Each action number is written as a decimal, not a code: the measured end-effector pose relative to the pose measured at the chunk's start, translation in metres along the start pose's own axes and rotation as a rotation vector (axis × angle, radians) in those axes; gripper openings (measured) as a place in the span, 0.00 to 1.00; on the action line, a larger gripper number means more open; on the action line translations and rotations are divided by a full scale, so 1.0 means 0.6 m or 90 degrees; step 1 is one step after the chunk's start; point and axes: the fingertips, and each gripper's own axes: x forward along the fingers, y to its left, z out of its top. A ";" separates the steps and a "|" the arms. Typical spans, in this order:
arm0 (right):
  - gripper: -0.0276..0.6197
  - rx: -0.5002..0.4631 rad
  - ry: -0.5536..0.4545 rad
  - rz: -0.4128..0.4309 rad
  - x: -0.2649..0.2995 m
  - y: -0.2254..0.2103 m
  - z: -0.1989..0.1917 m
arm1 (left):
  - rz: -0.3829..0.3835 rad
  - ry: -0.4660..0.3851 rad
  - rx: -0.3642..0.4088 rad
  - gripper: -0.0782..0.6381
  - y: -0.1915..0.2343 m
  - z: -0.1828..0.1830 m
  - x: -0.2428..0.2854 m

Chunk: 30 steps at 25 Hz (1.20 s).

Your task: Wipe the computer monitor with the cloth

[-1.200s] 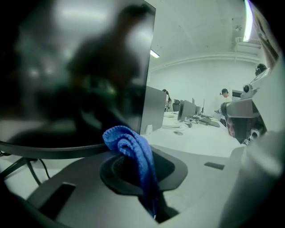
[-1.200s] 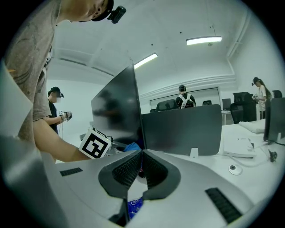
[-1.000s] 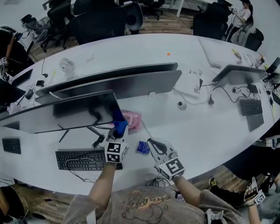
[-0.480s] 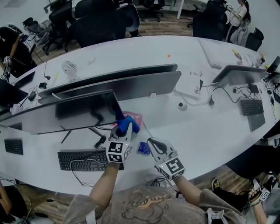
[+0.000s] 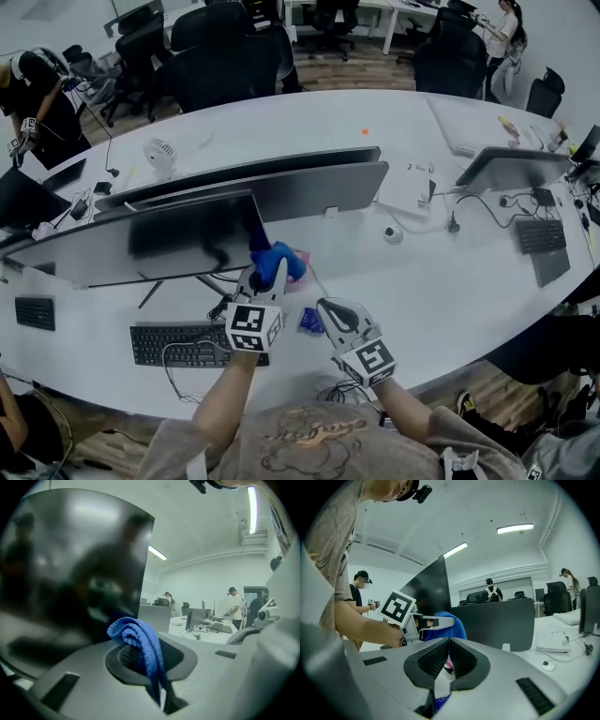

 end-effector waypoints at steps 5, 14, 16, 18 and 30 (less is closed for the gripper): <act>0.08 -0.017 -0.009 0.002 -0.001 0.008 0.013 | -0.003 -0.039 0.017 0.18 -0.004 0.059 -0.014; 0.08 -0.032 -0.025 0.014 -0.013 0.023 0.029 | -0.009 -0.100 0.049 0.18 -0.023 0.165 -0.036; 0.08 -0.035 -0.029 0.016 -0.016 0.026 0.033 | -0.010 -0.112 0.058 0.18 -0.026 0.185 -0.041; 0.08 -0.034 -0.031 0.015 -0.020 0.029 0.036 | -0.012 -0.123 0.065 0.18 -0.030 0.203 -0.046; 0.08 -0.046 -0.042 0.023 -0.038 0.058 0.040 | -0.030 -0.210 0.096 0.18 -0.057 0.336 -0.100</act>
